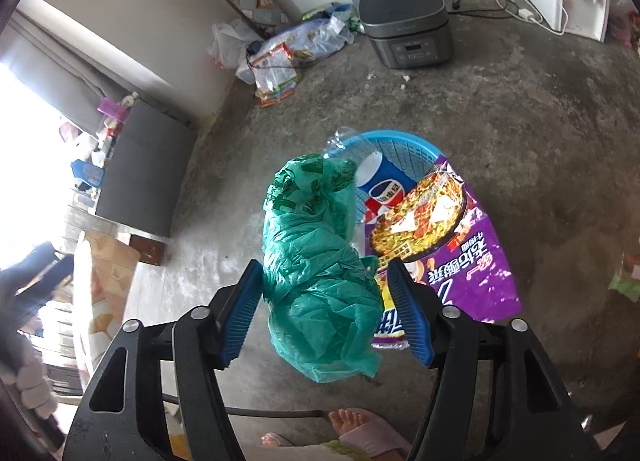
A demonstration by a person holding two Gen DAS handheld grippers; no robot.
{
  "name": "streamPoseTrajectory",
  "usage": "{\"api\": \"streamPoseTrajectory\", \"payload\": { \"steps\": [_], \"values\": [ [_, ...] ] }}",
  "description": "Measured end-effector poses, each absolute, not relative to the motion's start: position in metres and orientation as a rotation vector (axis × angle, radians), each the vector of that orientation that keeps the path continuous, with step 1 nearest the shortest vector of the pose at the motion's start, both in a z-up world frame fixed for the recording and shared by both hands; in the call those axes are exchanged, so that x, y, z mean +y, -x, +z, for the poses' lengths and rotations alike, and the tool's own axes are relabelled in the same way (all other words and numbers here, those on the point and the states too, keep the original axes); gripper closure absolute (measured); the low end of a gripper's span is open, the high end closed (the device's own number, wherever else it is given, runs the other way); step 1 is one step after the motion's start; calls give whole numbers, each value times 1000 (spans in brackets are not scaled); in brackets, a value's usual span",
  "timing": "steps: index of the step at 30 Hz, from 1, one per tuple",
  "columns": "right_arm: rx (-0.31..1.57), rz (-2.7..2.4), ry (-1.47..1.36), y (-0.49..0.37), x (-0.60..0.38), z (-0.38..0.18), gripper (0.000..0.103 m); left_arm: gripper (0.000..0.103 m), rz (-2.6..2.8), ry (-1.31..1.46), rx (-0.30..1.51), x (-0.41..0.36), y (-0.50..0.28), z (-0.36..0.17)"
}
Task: Collect trash
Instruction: 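Carry noodle bag and teal bag over the wastebasket and open both tools, then move both open tools back over the empty table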
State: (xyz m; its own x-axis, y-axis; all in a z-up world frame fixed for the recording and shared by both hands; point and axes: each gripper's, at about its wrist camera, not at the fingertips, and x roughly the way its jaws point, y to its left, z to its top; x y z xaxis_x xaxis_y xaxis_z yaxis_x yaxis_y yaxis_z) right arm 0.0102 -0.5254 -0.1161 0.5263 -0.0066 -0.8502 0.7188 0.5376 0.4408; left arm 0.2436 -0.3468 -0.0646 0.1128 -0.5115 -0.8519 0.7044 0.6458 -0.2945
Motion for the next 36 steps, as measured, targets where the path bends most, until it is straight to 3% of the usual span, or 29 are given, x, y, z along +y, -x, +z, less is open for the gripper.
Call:
{"api": "streamPoseTrajectory", "payload": {
  "steps": [2, 8, 18, 29, 36],
  "values": [
    [980, -594, -874, -11, -529, -128, 40, 35, -900, -204, 1103, -319, -240, -47],
    [864, -718, -950, 52, -522, -119, 40, 28, -835, -210, 979, -232, -229, -14],
    [860, -805, -1003, 109, -503, -115, 40, 23, -755, -94, 937, -135, -205, 1],
    [684, -646, -843, 88, -465, -40, 40, 6, -703, 39, 832, -75, -152, 47],
    [599, -550, -727, 86, -434, 7, 40, 6, -606, 91, 778, -47, -116, 71]
  ]
}}
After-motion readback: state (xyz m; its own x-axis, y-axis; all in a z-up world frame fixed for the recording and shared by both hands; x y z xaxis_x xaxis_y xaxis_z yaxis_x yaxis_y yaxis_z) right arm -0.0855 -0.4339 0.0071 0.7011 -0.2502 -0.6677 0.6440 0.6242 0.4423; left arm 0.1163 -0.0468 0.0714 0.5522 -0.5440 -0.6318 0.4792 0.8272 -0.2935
